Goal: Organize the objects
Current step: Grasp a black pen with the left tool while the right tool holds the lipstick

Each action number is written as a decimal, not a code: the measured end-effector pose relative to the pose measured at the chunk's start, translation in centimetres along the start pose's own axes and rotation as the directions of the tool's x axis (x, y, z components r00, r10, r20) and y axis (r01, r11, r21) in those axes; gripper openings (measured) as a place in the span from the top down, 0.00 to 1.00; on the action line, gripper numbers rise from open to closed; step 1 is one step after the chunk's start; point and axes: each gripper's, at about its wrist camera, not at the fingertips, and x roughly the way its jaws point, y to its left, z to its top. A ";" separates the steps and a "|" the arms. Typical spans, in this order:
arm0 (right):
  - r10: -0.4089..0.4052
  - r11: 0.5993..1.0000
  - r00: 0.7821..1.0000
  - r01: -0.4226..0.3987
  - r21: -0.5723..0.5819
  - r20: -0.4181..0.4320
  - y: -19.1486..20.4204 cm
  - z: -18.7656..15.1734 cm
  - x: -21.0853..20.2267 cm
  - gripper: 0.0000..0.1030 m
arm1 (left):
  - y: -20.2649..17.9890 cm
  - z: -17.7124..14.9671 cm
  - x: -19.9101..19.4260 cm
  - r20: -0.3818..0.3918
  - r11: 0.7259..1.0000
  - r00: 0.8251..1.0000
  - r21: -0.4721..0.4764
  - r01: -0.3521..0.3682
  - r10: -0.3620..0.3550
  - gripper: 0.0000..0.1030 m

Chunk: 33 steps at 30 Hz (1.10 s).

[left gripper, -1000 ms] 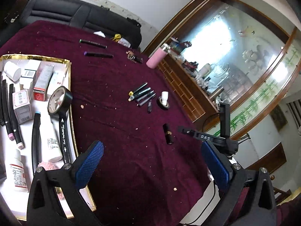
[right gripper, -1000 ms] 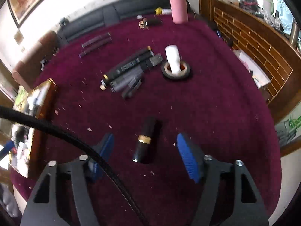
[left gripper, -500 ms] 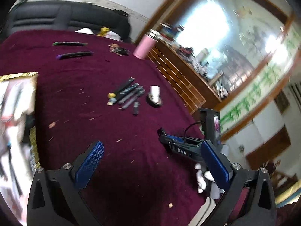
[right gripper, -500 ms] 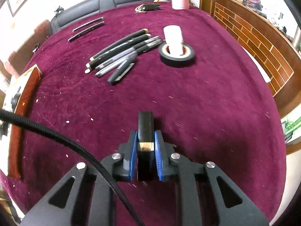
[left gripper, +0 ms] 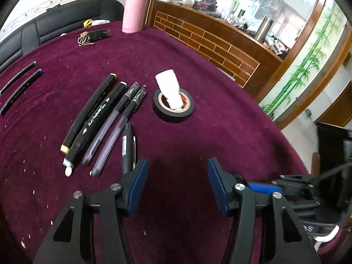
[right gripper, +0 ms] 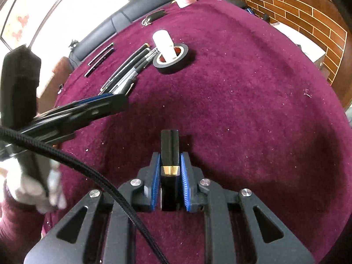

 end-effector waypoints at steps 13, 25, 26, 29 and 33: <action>0.088 0.996 0.996 -0.088 0.017 0.014 -1.0 0.1 -0.1 0.85 | 0.4 0.6 0.3 0.001 0.995 0.996 0.039 -0.089 0.089 0.53; 0.099 0.995 0.995 -0.100 0.018 0.025 -1.0 0.2 0.1 0.85 | 1.1 1.1 2.7 -0.056 0.984 0.984 0.050 -0.169 0.172 0.53; 0.097 0.995 0.995 -0.097 0.017 0.025 -1.1 0.1 0.0 0.85 | 0.9 1.4 3.0 -0.058 0.981 0.980 0.057 -0.187 0.191 0.53; 0.082 0.997 0.996 -0.083 0.011 0.028 -0.8 0.0 0.0 0.84 | 0.0 1.8 3.8 -0.048 0.962 0.965 0.105 -0.251 0.257 0.52; 0.056 0.998 0.998 -0.056 -0.001 0.030 -0.5 0.0 0.0 0.84 | -0.3 1.4 3.5 -0.036 0.966 0.969 0.097 -0.241 0.245 0.75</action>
